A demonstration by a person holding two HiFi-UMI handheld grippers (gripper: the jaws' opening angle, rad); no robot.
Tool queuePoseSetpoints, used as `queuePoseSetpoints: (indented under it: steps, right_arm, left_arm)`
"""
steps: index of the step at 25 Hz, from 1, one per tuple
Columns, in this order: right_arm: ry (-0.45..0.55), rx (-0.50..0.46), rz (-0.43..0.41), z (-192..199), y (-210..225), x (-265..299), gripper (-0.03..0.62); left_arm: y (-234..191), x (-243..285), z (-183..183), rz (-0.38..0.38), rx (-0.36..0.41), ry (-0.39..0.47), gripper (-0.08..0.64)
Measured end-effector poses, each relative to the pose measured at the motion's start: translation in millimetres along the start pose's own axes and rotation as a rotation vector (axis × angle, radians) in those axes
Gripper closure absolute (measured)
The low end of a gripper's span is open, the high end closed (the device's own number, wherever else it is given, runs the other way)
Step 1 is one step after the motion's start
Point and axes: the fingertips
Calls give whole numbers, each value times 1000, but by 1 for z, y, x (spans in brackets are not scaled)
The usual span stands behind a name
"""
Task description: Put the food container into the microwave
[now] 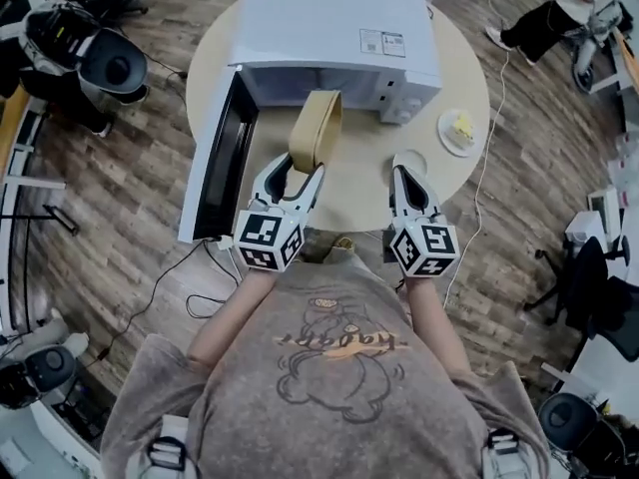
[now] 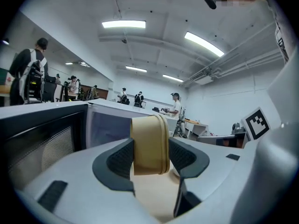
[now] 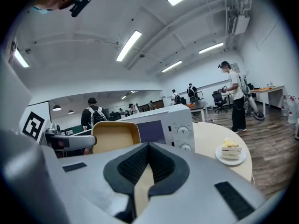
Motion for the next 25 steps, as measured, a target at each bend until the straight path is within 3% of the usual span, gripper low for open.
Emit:
queuePoseSetpoints:
  steps: [7, 14, 22, 25]
  right_arm:
    - [-31, -23, -136, 1, -14, 30, 597]
    - [-55, -52, -209, -2, -17, 37, 597]
    - [-77, -73, -217, -4, -23, 48, 595]
    - [-70, -75, -200, -10, -24, 52, 595]
  left_arm:
    - [-18, -12, 1, -99, -64, 32, 313]
    - [-25, -17, 5, -157, -110, 53, 313]
    - [-38, -9, 8, -137, -218, 47, 313]
    - [-49, 2, 11, -120, -294, 42, 312]
Point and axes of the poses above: the fingertips, and each gripper's own axes: x forward along the fingers, y to its right, z out of its underside, and after that the axes turned 6 degrees about -z, right-handed
